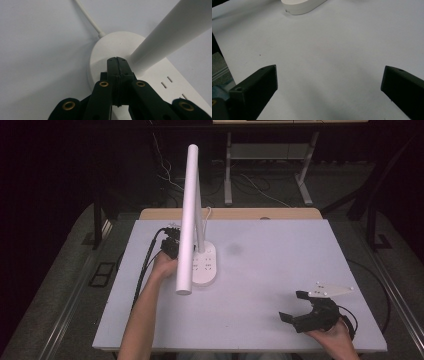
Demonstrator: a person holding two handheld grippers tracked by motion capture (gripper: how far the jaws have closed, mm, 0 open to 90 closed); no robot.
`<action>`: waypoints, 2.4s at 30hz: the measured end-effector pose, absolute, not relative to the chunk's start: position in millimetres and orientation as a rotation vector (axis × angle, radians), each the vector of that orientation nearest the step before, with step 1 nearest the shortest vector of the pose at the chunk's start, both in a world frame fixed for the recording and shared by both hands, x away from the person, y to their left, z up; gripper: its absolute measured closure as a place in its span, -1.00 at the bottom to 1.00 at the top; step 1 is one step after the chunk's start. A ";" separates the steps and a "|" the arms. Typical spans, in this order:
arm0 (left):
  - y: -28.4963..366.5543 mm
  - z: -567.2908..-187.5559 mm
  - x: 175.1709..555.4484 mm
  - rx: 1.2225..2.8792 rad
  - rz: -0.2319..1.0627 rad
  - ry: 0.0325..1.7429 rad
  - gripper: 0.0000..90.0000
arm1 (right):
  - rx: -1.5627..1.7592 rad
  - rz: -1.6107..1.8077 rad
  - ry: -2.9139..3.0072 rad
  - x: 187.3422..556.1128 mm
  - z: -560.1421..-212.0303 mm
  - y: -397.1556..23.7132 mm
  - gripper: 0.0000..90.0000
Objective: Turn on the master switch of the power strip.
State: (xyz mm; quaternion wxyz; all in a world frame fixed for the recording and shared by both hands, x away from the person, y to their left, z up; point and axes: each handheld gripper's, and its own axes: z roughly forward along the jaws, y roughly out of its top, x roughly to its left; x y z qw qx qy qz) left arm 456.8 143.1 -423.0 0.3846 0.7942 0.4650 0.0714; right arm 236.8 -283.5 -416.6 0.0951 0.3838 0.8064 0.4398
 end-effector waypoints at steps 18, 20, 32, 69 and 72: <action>146.2 -417.5 457.2 1.975 0.206 1.233 1.00 | 1.161 1.312 2.388 239.3 -418.4 -285.8 -1.00; 149.4 -414.0 456.2 1.976 0.218 1.223 1.00 | 1.161 1.312 2.387 239.5 -418.5 -286.1 -1.00; 165.1 -392.1 448.1 1.944 0.258 1.178 1.00 | 1.165 1.310 2.388 239.9 -418.9 -286.8 -1.00; 203.2 -366.1 361.3 1.802 0.218 1.065 -1.00 | 1.165 1.321 2.383 239.0 -417.7 -285.2 -1.00; 201.9 -365.6 349.8 1.802 0.238 1.045 -1.00 | 1.161 1.320 2.383 238.8 -417.7 -284.9 -1.00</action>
